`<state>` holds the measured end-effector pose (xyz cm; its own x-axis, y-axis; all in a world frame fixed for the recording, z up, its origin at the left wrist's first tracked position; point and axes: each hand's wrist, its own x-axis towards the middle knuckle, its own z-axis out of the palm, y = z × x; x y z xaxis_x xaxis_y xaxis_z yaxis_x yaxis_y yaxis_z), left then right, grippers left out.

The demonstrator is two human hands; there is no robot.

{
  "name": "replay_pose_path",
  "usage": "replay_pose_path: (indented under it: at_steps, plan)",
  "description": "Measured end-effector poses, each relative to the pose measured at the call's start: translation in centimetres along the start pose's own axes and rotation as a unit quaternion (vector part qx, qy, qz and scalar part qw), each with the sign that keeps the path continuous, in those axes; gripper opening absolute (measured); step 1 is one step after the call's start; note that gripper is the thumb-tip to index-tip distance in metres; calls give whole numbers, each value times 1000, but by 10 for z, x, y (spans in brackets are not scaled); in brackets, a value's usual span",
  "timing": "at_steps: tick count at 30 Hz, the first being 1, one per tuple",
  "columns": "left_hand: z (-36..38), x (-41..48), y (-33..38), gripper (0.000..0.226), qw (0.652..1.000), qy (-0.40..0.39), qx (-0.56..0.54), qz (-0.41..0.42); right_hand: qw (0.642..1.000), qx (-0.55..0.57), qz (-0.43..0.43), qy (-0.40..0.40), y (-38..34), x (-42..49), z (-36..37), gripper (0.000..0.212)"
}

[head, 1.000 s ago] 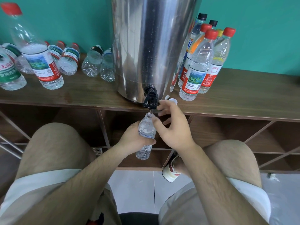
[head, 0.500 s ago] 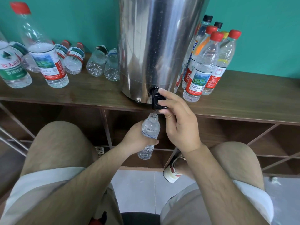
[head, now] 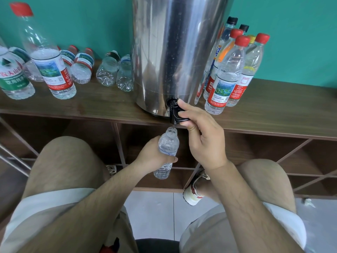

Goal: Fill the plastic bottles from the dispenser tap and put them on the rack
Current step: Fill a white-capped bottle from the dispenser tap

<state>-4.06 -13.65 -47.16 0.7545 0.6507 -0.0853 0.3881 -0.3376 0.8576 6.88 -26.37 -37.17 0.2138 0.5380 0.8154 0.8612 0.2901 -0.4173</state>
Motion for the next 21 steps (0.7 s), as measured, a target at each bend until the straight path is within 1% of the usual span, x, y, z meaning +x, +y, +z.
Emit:
replay_pose_path:
  at_steps: [13, 18, 21]
  plan:
    - [1, 1, -4, 68, 1000, 4, -4, -8, 1000, -26, 8, 10, -4, 2, -1, 21]
    - [1, 0, -2, 69, 1000, 3, -17, -17, 999, -43, 8, 22, -4, 5, -2, 29]
    - [-1, -1, -1, 70, 1000, 1, -26, -16, 999, -45, 14, 23, -6, 12, -2, 24]
